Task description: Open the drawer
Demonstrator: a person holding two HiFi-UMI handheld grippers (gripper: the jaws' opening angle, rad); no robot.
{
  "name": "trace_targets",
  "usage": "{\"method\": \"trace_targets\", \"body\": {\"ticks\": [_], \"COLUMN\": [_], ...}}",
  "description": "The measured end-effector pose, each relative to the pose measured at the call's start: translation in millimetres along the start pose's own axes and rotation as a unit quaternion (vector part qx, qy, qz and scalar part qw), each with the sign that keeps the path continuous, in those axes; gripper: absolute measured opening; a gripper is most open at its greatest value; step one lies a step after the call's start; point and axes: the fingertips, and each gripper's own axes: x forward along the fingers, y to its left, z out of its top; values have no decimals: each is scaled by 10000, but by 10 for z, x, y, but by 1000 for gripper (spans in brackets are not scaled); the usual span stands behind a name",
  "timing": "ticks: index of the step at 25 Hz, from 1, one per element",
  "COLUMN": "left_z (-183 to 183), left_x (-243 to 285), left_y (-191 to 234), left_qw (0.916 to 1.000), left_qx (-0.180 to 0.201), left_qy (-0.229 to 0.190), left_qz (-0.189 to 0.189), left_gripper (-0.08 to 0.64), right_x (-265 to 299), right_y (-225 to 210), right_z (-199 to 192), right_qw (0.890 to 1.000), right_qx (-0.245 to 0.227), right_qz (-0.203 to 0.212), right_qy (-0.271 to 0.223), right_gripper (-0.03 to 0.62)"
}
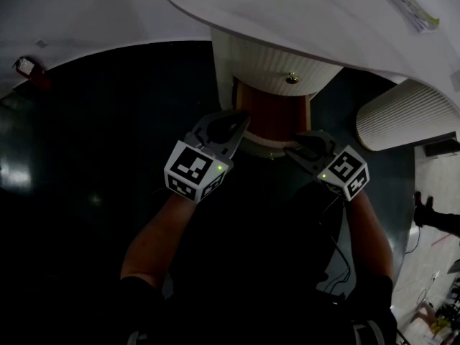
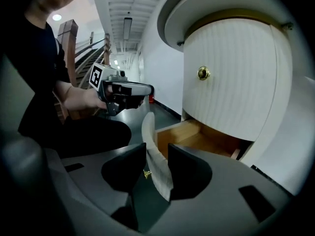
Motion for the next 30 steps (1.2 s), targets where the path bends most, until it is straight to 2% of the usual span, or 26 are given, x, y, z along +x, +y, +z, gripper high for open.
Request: {"method": "trace_targets", "body": {"ticks": [5,12,17,30], "left_z": [-42,-68,-59,-50], "left_x": [-37,-47,-129,-172], "left_y": [-59,-211,-266,-371], "left_qw": [9997,9990,9983,9975], "left_qx": [-177,-277,-420,-502], "left_qy": [20,27,-3,-47], "left_qz": [-160,-345,-404,-505], "left_gripper": [15,15,14,15], "right_x": [-1,-97,-166,-337], "right_y": [44,300,526,876], "right_z": [-10,-40,-80,-190], "right_qw": [9997,9993,9991,9980], "right_qx": [248,320,345,347], "right_qz": [-23,211,245,510], "right_qy": [-8,25,25,117], "right_gripper": [121,121,121,121]}}
